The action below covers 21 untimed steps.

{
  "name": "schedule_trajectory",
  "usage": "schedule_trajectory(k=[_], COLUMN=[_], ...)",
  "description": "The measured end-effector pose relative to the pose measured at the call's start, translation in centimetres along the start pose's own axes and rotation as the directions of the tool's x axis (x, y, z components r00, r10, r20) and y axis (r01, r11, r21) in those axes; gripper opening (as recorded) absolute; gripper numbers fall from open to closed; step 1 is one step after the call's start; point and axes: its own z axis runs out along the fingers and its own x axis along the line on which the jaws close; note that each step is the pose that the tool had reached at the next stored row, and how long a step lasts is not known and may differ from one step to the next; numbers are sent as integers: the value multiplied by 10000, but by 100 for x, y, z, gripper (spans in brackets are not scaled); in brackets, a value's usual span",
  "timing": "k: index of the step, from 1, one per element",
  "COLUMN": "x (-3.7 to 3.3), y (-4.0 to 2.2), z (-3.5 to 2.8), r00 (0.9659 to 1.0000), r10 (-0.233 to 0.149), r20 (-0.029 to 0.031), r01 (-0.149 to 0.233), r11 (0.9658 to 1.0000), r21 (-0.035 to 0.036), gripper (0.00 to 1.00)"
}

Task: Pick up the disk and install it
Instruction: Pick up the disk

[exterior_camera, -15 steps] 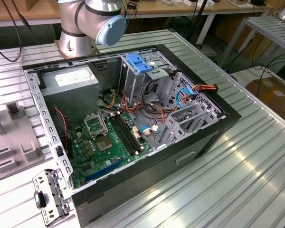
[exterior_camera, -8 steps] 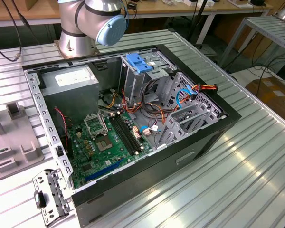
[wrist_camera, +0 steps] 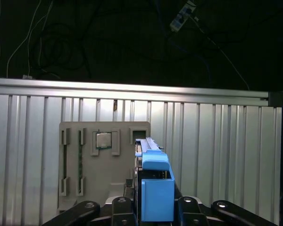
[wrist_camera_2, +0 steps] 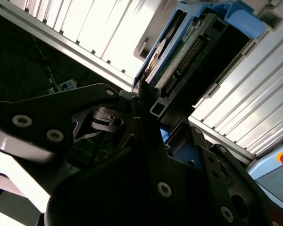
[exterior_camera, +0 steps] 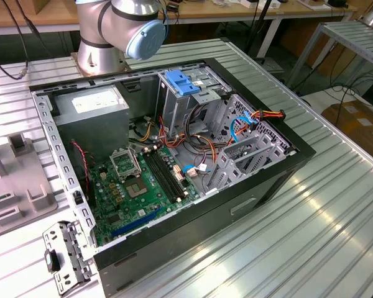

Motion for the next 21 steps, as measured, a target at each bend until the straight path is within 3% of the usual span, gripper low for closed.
schedule_trajectory(k=[21], x=[-5], y=[3], z=[-71], r00=[10000], r10=[0], r20=[0], r01=[0], r11=[10000], r21=[0], gripper=[37])
